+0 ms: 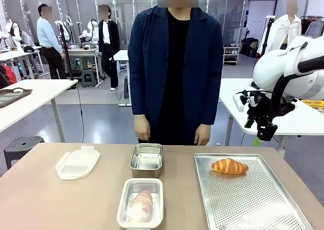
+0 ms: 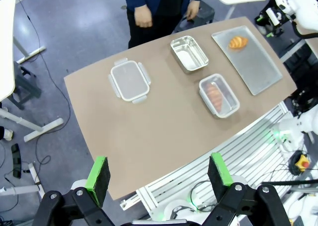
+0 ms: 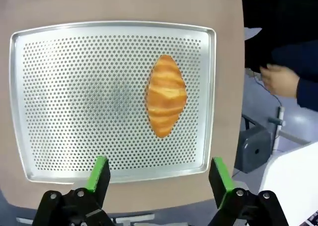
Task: Place the bread into the airtight container.
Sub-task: Pick up a Butter Roll and place it into an empty Airtight Container.
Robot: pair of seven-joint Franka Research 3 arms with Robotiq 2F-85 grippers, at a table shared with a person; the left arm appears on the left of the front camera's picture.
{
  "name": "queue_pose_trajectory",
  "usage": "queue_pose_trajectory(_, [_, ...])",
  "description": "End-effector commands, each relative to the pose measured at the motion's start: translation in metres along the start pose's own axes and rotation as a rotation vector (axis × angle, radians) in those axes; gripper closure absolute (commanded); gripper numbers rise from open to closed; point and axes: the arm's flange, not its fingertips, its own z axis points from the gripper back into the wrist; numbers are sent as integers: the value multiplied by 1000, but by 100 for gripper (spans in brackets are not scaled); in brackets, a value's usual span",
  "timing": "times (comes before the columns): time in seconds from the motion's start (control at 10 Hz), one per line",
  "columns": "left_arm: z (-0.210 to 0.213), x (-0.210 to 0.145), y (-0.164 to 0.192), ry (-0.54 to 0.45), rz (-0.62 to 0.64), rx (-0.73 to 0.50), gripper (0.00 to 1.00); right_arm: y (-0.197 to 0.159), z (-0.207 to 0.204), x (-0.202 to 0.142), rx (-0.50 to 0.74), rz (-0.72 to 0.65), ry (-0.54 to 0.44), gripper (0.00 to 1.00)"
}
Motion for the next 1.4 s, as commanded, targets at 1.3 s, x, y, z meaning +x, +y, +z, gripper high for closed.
queue_pose_trajectory(1.3, [1,0,-1,-2,-13,-5,0,-21,-113,41,121,-53,195,0])
